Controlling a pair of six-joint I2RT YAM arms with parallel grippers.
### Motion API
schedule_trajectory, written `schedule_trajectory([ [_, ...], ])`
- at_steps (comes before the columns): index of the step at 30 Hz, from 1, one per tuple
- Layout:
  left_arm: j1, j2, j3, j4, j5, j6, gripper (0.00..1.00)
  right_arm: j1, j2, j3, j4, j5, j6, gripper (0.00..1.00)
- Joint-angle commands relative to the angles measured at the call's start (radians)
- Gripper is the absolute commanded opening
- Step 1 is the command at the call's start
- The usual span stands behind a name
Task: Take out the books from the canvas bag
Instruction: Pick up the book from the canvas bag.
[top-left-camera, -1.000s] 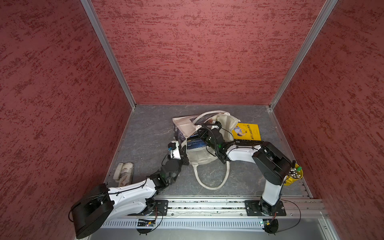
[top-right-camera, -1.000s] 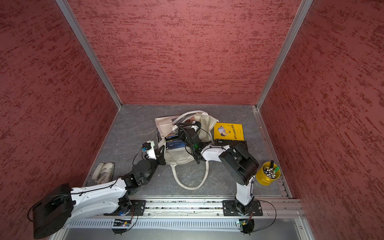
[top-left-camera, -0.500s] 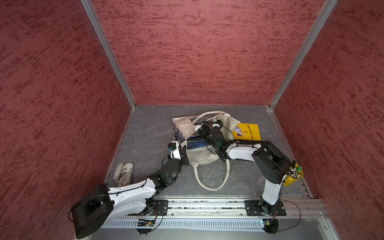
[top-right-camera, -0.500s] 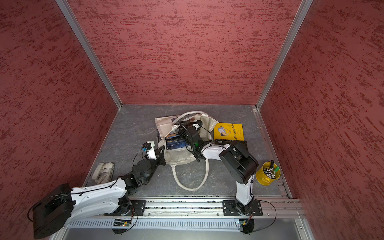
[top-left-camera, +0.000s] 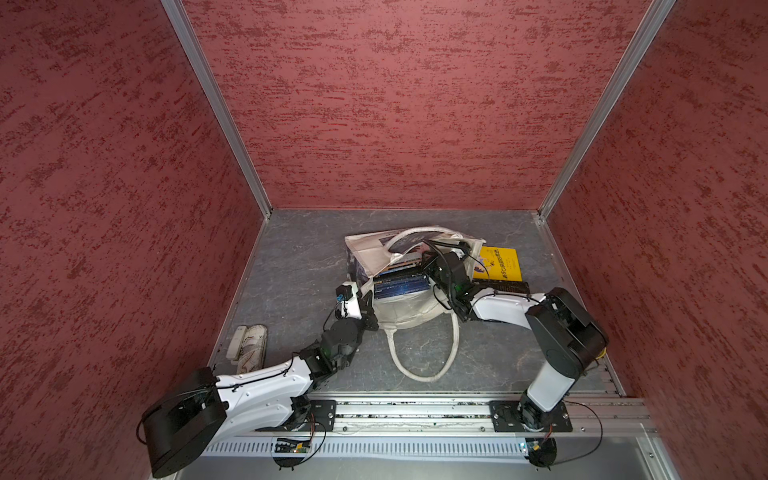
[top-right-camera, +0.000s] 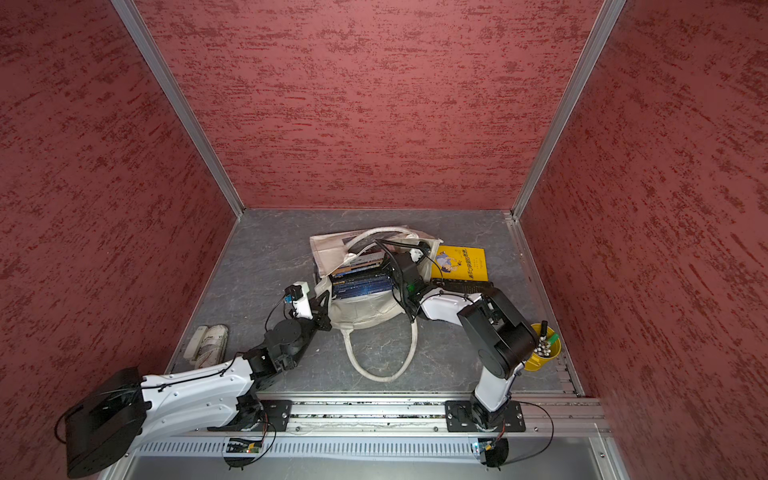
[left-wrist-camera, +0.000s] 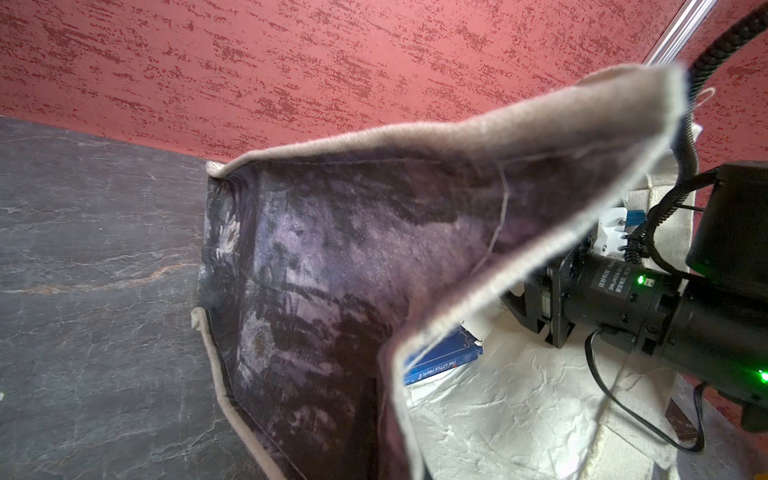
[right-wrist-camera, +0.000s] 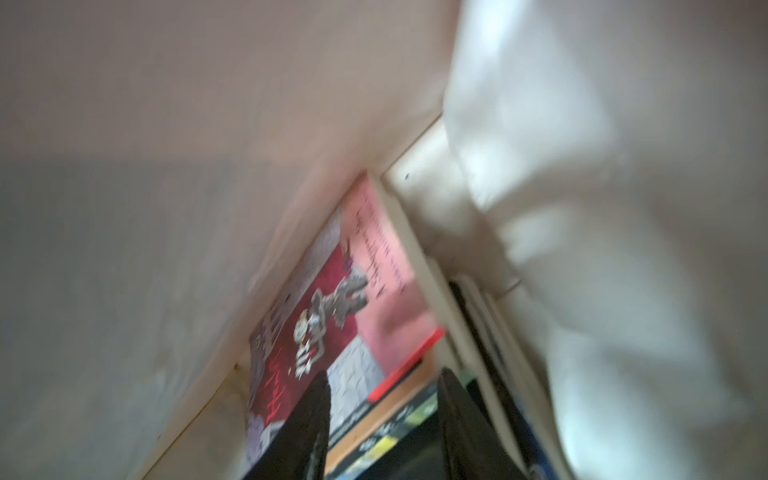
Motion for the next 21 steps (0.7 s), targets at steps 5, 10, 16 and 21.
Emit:
schedule_trajectory([
  [5,0.005,-0.009,0.01,0.003,0.001,0.016,0.0,-0.036,0.012,0.034,-0.018,0.0,-0.037,0.43],
  [10,0.005,0.003,0.012,0.009,0.004,0.016,0.0,-0.047,0.055,0.076,-0.004,-0.015,-0.064,0.43],
  [16,0.005,-0.007,0.011,0.003,0.003,0.017,0.0,-0.061,0.093,0.077,0.004,-0.057,-0.025,0.43],
  [21,0.006,0.005,0.013,0.009,0.004,0.016,0.0,-0.069,0.121,0.102,0.037,-0.06,-0.044,0.39],
])
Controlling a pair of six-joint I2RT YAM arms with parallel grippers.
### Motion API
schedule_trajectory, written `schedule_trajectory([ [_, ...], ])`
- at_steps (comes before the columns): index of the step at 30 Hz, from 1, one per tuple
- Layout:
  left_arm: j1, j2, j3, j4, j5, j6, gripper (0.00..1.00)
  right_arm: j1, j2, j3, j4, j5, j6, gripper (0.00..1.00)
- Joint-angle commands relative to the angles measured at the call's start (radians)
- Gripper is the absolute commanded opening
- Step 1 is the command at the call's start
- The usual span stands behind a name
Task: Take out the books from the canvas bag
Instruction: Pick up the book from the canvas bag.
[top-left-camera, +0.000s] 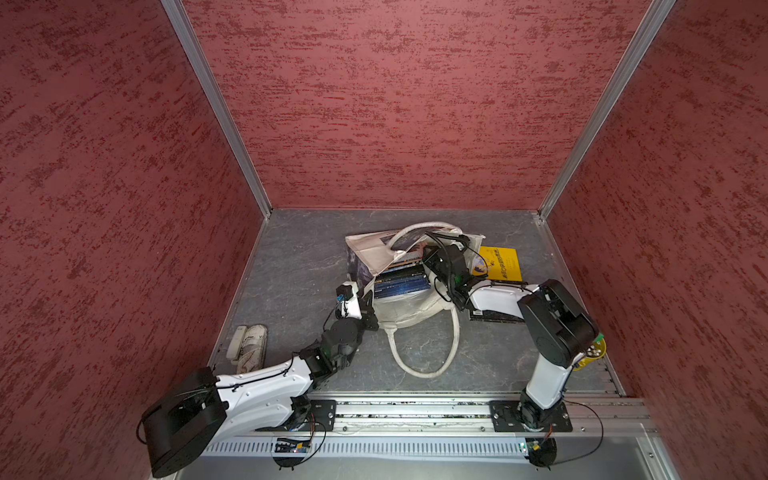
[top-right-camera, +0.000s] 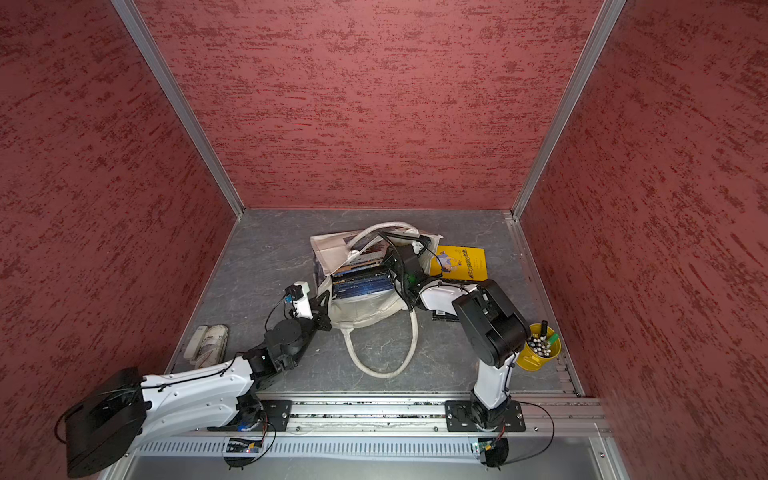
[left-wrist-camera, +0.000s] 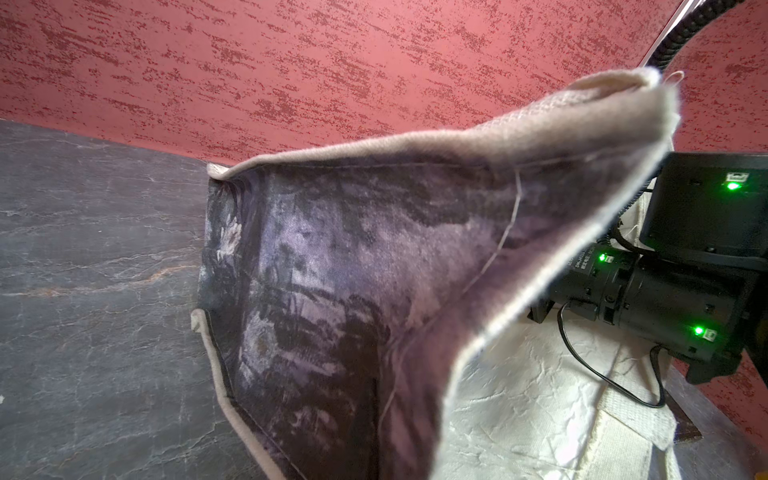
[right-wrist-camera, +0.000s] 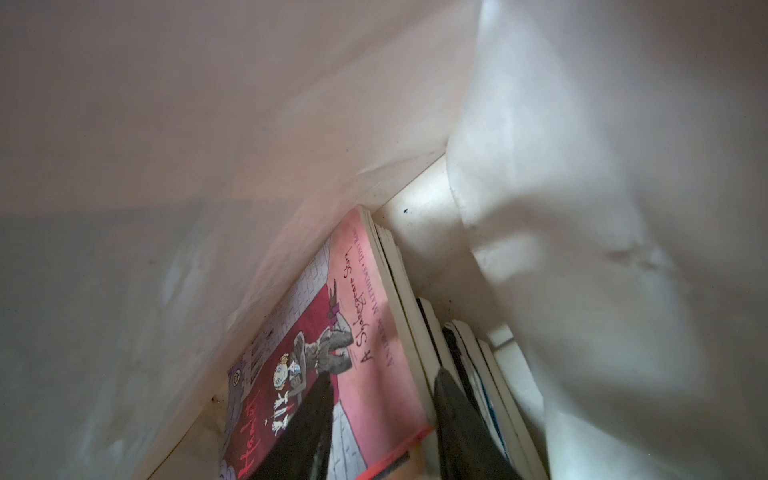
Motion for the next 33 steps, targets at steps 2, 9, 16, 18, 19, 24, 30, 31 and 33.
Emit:
schedule_trajectory([
  [2,0.005,0.011,0.016,0.007,0.007,0.011,0.0,-0.018,0.052,0.048,0.036,-0.023,-0.022,0.35],
  [9,0.005,-0.001,0.012,0.004,0.0,0.012,0.0,-0.021,0.073,0.067,0.134,-0.068,-0.04,0.3],
  [16,0.005,0.012,0.016,0.009,0.005,0.013,0.0,-0.016,0.039,0.088,0.167,-0.085,-0.068,0.26],
  [18,0.005,0.011,0.016,0.008,0.002,0.014,0.0,-0.016,0.042,0.1,0.165,-0.103,-0.069,0.25],
  [19,0.005,0.012,0.016,0.007,0.002,0.015,0.0,-0.013,0.041,0.1,0.172,-0.111,-0.069,0.25],
  [24,0.006,0.013,0.015,0.009,-0.002,0.017,0.0,0.008,0.037,0.094,0.194,-0.109,-0.061,0.27],
  [30,0.005,0.019,0.018,0.01,0.001,0.017,0.0,0.043,0.057,0.122,0.189,-0.123,-0.041,0.37],
  [31,0.006,0.02,0.018,0.01,0.0,0.016,0.0,0.048,0.063,0.128,0.186,-0.126,-0.034,0.37],
  [33,0.005,0.017,0.018,0.009,0.0,0.016,0.0,0.059,0.078,0.146,0.175,-0.128,-0.023,0.37],
])
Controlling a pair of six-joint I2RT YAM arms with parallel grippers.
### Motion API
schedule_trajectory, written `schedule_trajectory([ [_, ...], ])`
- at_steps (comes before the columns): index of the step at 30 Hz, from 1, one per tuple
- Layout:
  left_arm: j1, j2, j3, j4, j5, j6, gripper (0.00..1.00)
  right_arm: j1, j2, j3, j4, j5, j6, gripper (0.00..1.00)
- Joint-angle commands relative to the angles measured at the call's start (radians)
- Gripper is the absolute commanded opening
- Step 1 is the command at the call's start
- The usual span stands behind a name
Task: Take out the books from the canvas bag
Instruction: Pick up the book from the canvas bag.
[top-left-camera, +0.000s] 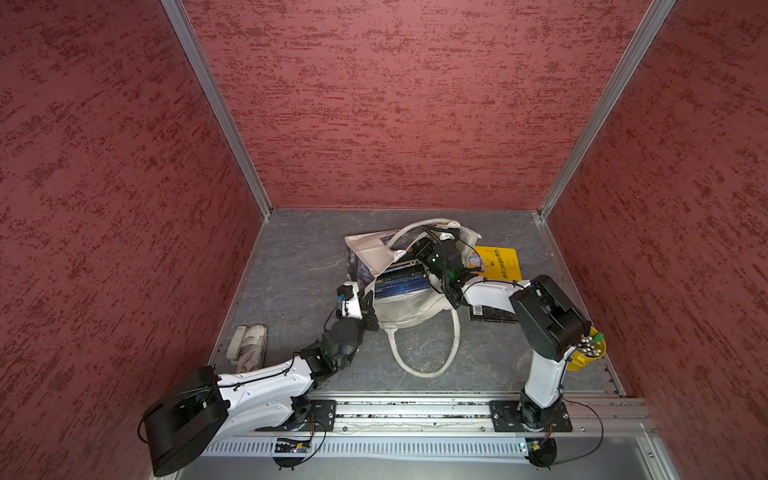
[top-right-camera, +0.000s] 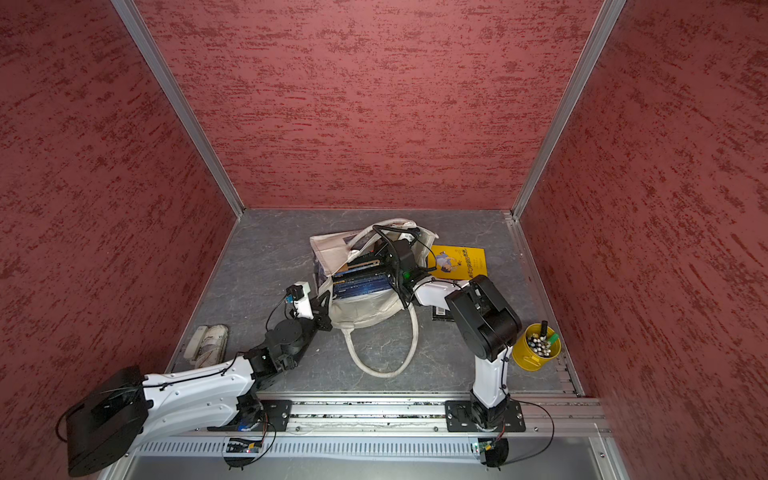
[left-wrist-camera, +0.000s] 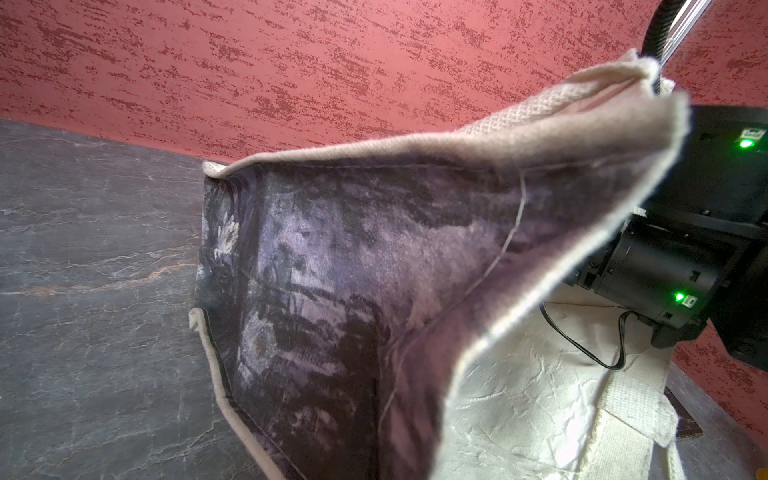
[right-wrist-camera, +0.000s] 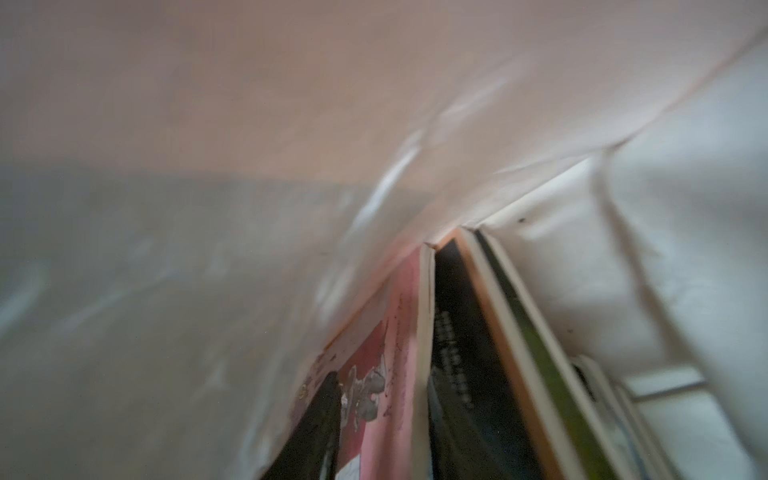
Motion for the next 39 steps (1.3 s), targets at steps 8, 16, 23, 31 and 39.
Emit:
schedule_trajectory([
  [8,0.005,0.002,0.018,0.004,-0.001,0.016,0.0,0.072,0.073,0.115,-0.004,-0.038,0.068,0.45],
  [16,0.006,0.003,0.019,0.003,0.0,0.016,0.0,0.121,0.115,0.164,-0.014,-0.033,0.091,0.45],
  [23,0.006,0.0,0.016,0.002,-0.006,0.017,0.0,0.131,0.154,0.181,0.002,-0.041,0.117,0.3],
  [31,0.006,0.003,0.017,0.001,-0.008,0.018,0.0,0.139,0.135,0.172,-0.02,-0.071,0.052,0.0],
  [39,0.007,0.005,0.02,0.0,-0.005,0.012,0.0,0.145,-0.009,0.05,-0.045,-0.063,-0.036,0.0],
])
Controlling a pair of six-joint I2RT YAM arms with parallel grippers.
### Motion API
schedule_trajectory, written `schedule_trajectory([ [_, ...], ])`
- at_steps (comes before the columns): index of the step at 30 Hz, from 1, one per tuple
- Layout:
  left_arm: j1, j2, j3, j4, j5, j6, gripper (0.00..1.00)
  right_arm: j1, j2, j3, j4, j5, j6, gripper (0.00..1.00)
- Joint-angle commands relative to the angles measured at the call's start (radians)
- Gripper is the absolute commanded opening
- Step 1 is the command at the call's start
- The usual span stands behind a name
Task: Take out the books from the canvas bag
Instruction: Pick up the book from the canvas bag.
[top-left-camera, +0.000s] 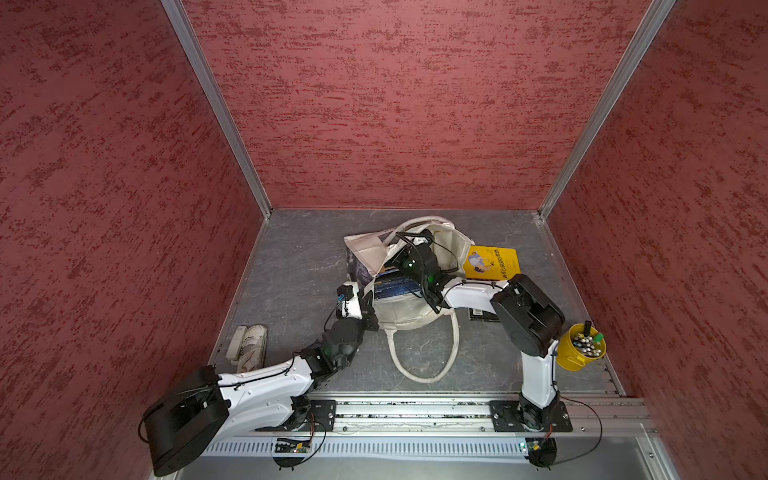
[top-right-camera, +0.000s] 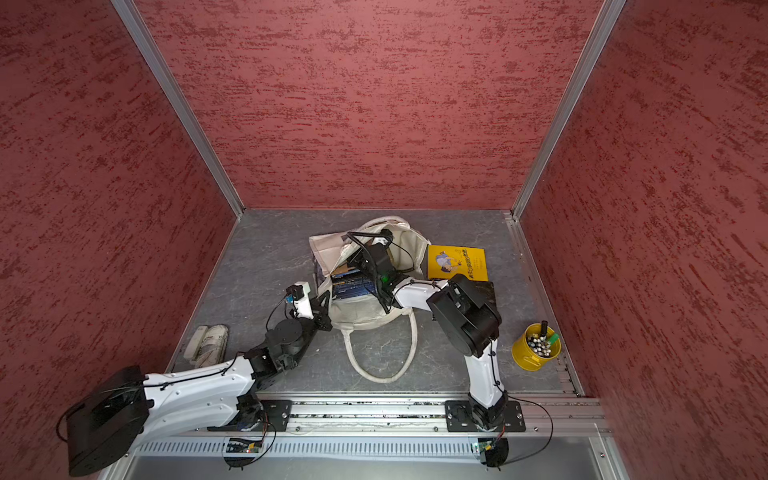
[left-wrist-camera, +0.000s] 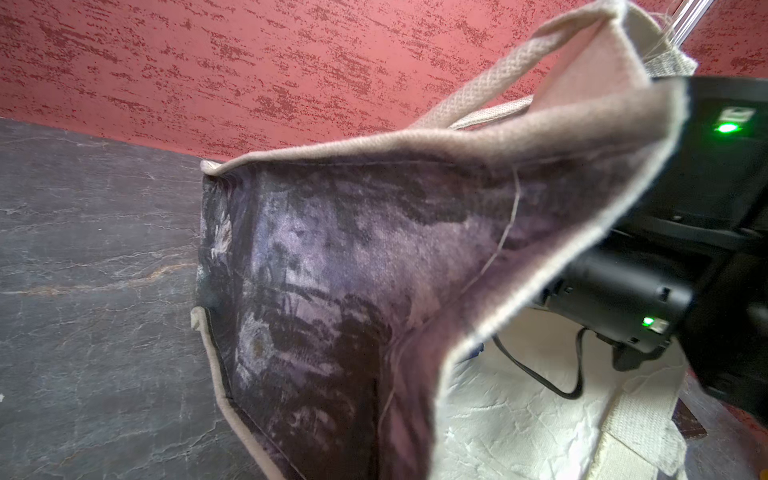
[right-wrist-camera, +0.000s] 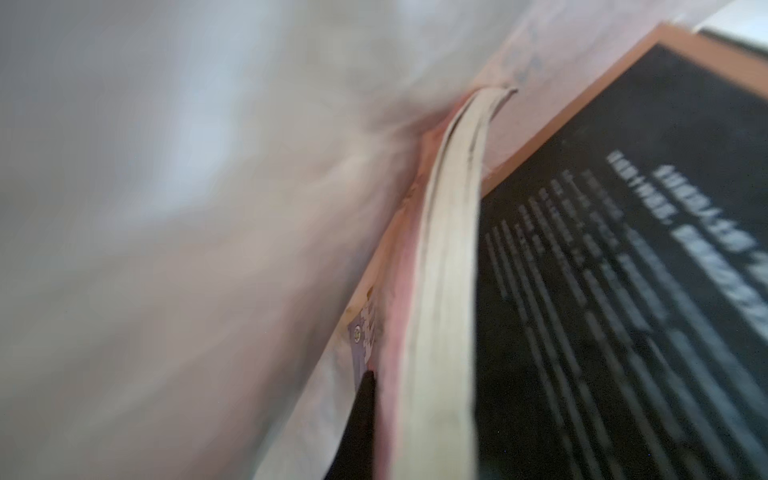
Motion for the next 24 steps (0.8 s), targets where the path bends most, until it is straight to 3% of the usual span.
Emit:
schedule_trajectory([
  [1,0.004,0.003,0.021,-0.001,-0.005,0.012,0.0,0.012,-0.1,-0.055,-0.021,-0.019,-0.091,0.0],
  [16,0.005,-0.025,0.017,-0.022,-0.014,-0.001,0.0,0.02,-0.406,-0.194,-0.19,-0.096,-0.234,0.0],
  [24,0.009,-0.032,0.026,-0.053,-0.022,-0.024,0.0,0.046,-0.608,-0.23,-0.308,-0.078,-0.344,0.0],
])
